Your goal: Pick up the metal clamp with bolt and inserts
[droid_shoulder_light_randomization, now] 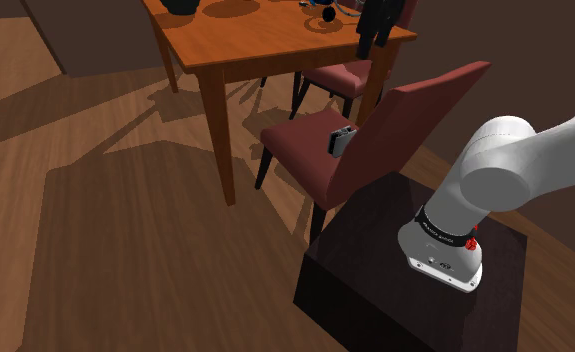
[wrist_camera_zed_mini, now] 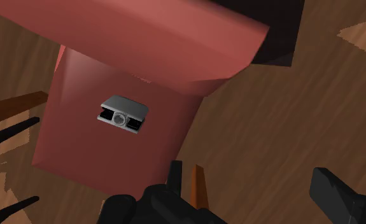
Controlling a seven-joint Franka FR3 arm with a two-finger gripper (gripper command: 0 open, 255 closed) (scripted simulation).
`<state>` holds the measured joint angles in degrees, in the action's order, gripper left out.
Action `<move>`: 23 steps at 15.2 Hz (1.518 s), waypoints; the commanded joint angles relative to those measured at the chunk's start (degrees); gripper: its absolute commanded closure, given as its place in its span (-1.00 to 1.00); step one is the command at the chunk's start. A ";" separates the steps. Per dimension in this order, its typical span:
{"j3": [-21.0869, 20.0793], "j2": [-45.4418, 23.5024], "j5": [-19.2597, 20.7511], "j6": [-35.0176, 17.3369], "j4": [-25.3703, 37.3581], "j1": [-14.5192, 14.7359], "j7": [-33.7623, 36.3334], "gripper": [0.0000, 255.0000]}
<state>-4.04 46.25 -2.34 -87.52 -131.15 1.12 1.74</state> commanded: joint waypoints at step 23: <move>16.49 -23.83 8.31 -37.25 -18.00 -2.91 -23.73 -1.00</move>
<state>11.90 24.18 5.89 -122.71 -148.72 -1.84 -21.10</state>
